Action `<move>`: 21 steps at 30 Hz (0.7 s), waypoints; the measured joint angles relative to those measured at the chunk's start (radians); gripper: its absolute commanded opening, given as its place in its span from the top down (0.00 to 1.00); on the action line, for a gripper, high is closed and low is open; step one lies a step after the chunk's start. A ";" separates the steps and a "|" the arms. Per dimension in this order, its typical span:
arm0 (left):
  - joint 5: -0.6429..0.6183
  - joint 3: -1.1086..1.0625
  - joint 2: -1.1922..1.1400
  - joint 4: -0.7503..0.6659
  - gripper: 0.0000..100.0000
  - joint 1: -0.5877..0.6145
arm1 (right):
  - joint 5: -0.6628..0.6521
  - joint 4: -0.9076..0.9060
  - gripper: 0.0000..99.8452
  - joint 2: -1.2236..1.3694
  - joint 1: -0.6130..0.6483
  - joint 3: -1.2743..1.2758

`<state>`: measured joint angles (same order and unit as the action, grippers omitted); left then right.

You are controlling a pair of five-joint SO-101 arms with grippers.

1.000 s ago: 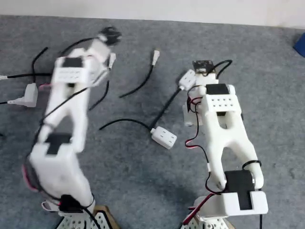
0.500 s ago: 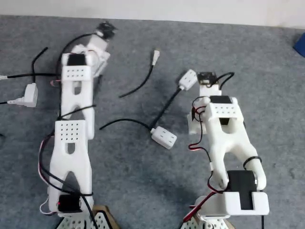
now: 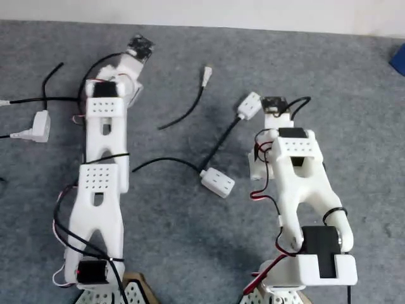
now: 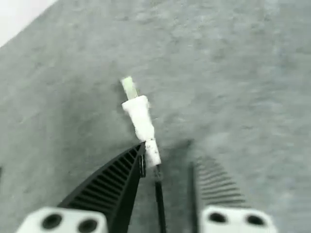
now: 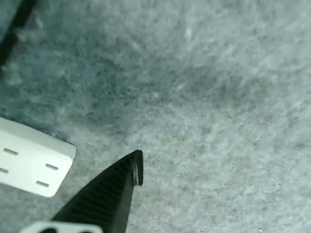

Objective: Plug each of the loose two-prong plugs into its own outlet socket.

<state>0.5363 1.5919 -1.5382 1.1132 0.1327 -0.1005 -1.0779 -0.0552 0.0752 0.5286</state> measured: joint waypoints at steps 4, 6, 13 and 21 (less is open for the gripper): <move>0.069 0.003 0.003 0.049 0.99 -0.003 | -0.003 0.000 0.43 0.000 0.002 0.000; 0.097 0.031 0.015 0.092 0.99 -0.009 | -0.003 0.000 0.43 0.000 0.000 0.000; 0.110 0.048 0.189 0.273 1.00 -0.020 | -0.003 0.000 0.43 0.000 0.000 0.000; 0.110 0.048 0.381 0.462 0.99 -0.040 | -0.003 0.000 0.43 0.000 0.000 0.000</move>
<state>0.6467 1.6395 -1.1577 1.5750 0.0928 -0.1036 -1.0779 -0.0552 0.0752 0.5286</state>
